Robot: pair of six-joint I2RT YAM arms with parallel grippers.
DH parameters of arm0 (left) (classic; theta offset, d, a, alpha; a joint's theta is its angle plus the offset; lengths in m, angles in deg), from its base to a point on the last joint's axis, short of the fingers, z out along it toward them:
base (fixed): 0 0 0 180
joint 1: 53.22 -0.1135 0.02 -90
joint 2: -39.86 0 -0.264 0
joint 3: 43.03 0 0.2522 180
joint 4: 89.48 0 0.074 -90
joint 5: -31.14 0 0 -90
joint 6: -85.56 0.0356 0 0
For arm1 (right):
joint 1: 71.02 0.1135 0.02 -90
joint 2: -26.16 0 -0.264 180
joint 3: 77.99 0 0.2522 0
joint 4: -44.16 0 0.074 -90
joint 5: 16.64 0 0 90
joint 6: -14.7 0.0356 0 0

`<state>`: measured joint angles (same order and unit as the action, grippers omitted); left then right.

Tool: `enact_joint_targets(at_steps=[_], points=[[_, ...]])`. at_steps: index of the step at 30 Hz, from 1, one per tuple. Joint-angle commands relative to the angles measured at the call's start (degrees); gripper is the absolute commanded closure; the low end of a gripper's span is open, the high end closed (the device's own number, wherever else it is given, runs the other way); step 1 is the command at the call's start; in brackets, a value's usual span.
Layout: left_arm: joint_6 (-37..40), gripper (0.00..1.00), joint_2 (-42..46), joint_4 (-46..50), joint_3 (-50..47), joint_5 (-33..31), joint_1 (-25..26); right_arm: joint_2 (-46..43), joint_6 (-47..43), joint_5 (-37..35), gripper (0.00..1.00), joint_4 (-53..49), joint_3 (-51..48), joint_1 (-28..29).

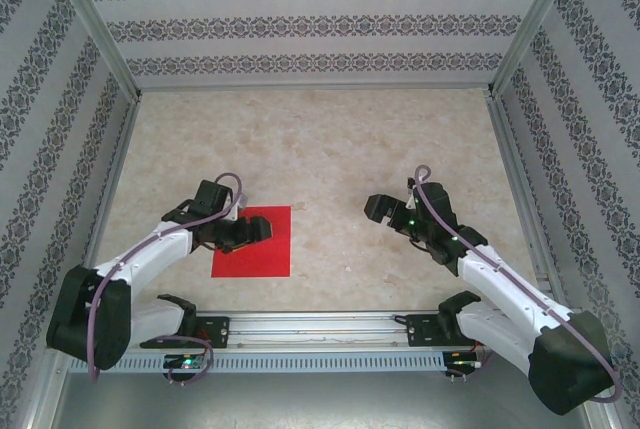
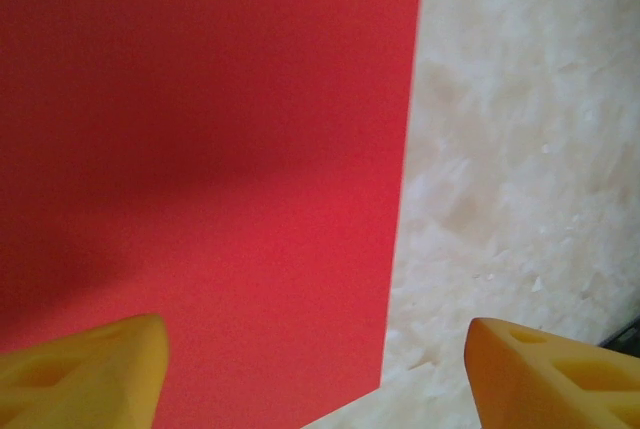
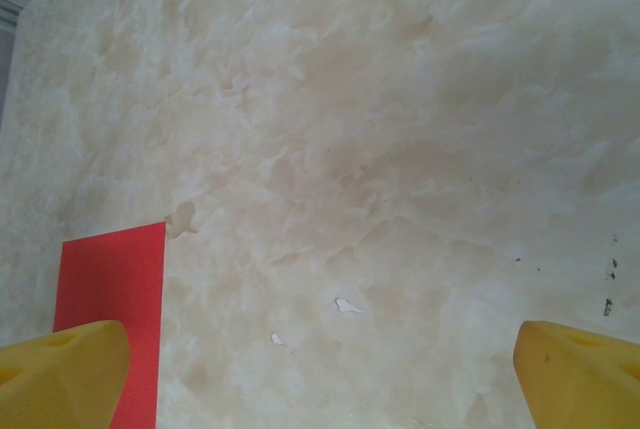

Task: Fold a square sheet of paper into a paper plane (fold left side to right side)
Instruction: Move the square sheet of paper to the center of the table.

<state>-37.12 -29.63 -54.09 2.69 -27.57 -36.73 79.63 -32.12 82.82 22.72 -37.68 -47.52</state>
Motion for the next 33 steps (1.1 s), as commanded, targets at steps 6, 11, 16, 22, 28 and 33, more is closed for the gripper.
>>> enact_joint_targets(at_steps=[6,11,16,22,28,33], points=[[-1.67,0.33,-6.06,-6.85,-0.94,-1.67,2.39,-0.99,-0.47,-4.82,0.02,0.28,1.43,1.12],[-3.39,0.41,-10.07,-10.41,-0.69,-1.64,4.31,-3.04,-0.22,-6.55,0.02,-0.28,0.83,1.17],[-6.77,0.44,-14.08,-16.33,0.00,-2.16,6.91,-4.67,0.09,-7.47,0.02,-0.72,0.14,1.19],[-9.10,0.45,-18.79,-19.56,4.13,-4.85,11.04,-4.48,1.46,-8.65,0.02,-1.24,-0.20,1.19],[-12.71,0.45,-25.58,-27.14,7.17,-4.29,14.10,-2.60,2.51,-9.71,0.02,-1.40,0.42,1.34],[-15.20,0.46,-31.85,-31.76,10.65,-4.05,16.91,-0.23,2.53,-10.32,0.02,-1.22,1.09,2.04]])
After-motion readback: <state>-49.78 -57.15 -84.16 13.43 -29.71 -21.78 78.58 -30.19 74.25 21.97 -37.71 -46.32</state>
